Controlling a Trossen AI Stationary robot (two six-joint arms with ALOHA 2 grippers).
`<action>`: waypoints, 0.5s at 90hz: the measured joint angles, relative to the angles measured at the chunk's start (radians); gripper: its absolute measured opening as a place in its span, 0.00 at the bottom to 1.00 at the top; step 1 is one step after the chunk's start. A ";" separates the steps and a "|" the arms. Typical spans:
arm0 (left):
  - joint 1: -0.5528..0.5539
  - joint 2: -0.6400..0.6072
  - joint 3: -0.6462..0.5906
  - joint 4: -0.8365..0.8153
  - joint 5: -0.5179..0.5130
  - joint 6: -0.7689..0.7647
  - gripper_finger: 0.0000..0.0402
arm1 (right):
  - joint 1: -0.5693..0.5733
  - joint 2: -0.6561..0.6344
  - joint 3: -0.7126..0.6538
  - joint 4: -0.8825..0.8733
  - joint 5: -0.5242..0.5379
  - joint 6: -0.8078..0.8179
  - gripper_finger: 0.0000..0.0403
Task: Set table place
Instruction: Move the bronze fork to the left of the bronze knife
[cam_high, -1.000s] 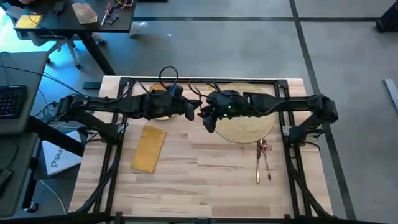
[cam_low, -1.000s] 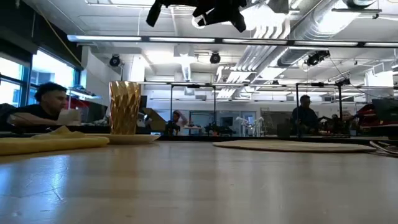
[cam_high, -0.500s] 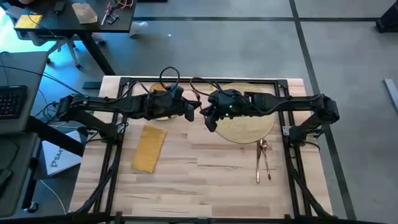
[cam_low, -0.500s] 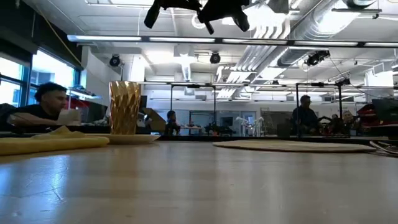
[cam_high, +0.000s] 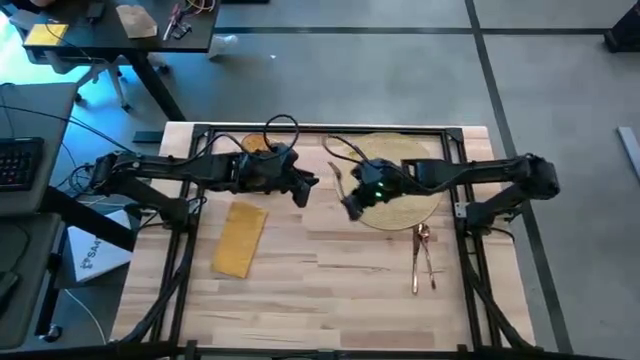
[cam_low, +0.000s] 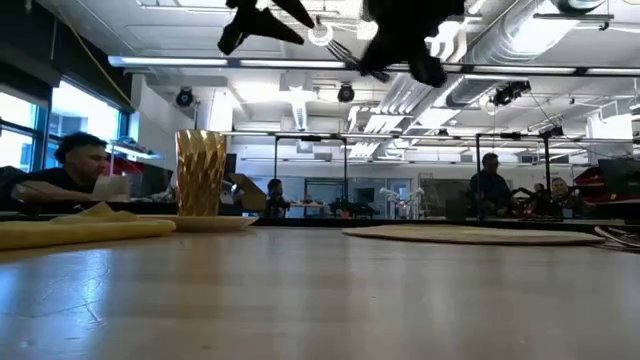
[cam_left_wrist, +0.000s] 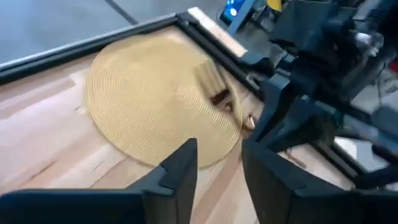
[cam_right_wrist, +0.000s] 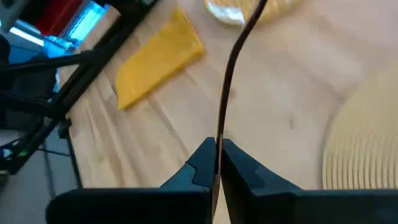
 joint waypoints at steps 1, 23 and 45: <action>0.000 0.000 0.000 -0.003 0.002 0.000 0.30 | 0.004 -0.014 -0.018 0.000 -0.005 0.017 0.00; 0.001 0.000 0.000 -0.018 0.018 0.015 0.31 | 0.191 -0.352 -0.425 -0.002 -0.023 0.520 0.00; 0.001 0.000 0.000 -0.017 0.015 0.025 0.31 | 0.475 -0.505 -0.680 0.118 0.107 0.966 0.00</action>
